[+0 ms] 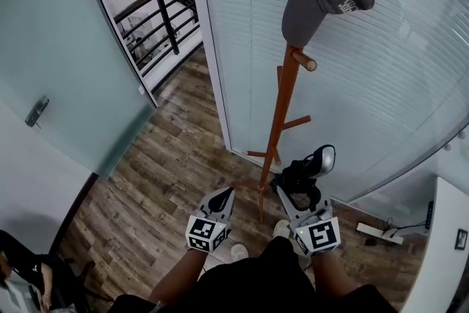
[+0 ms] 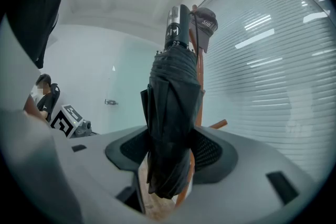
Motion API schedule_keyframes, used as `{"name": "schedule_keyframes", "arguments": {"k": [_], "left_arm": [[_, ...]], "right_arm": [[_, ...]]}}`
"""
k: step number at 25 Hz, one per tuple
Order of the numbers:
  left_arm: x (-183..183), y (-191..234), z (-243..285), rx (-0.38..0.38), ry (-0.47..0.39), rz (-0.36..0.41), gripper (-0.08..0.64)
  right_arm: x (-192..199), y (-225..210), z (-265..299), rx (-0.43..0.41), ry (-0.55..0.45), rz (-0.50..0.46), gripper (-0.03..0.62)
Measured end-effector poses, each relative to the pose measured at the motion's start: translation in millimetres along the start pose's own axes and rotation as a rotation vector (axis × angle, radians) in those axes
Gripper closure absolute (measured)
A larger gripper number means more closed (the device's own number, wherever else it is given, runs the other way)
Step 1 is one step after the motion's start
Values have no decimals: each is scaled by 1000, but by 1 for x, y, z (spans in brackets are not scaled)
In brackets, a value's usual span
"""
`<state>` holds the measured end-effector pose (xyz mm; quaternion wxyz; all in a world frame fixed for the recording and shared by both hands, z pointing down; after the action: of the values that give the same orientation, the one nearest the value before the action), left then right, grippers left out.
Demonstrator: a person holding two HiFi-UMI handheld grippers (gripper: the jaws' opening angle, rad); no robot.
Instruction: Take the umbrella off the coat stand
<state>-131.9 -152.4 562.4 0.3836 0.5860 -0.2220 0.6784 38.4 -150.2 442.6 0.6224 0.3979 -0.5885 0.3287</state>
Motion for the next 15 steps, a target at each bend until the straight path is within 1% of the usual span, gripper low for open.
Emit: {"name": "schedule_keyframes", "arguments": {"k": [5,7,10,15], "left_arm": [[3,-9,6,25,12,3,549],[2,-13,10,40,12,10,549],[-1,-18,13,58,9,25,549],[-5,-18,10,54,0,33,549]], "right_arm": [[38,1,-2,10,50,31,350],[46,2,-2,9,63,36,350],[42,3,-1,13,56,23,350],[23,4,0,17,28,-2,350]]}}
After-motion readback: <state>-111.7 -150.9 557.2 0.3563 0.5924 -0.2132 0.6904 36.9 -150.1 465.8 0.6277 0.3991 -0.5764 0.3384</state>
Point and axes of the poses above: the fingertips, and each gripper's own axes: z forward along the fingers, y to its left, x out of its underside, the point moved 2 cm from there along -z, backward along the fingers, and after that the axes turned 4 degrees about x, right-handed, at the moved point
